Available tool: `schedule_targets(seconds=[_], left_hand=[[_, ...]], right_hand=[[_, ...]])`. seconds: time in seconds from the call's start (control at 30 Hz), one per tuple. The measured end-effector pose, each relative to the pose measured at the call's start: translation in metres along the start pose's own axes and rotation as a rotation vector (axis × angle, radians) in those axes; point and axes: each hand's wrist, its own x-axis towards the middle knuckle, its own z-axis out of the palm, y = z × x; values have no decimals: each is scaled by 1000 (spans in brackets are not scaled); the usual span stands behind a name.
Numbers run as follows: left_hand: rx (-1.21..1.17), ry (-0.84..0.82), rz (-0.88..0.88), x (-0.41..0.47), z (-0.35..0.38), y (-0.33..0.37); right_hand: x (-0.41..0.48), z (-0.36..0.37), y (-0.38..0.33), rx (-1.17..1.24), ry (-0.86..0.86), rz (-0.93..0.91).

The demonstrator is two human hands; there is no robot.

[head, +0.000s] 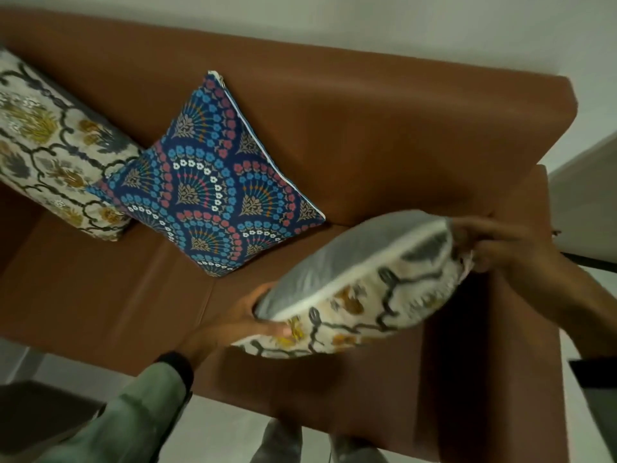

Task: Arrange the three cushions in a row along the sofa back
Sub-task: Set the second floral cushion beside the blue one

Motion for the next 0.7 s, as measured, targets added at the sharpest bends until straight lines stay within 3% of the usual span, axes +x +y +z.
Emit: schedule_targets(seconds=[0.07, 0.1, 0.13, 0.17, 0.23, 0.3, 0.4, 0.5, 0.7], left_hand=[[-68, 93, -1, 7, -14, 5], [-63, 116, 6, 9, -18, 6], [-30, 123, 14, 9, -19, 9], [25, 110, 39, 9, -17, 12], [212, 107, 125, 9, -8, 17], [386, 224, 240, 13, 1, 17], [264, 349, 207, 22, 3, 26], [161, 269, 131, 42, -9, 44], [332, 325, 110, 100, 3, 81]], right_hand=[[20, 12, -11, -650, -29, -128], [32, 22, -12, -896, 6, -123], [41, 31, -9, -991, 48, -138], [52, 39, -7, -945, 71, -166], [65, 46, -4, -614, 106, -191], [67, 44, -2, -447, 204, -225], [58, 29, -15, -438, 357, -333], [57, 7, -39, -489, 441, -387], [89, -14, -26, -513, 496, -290]])
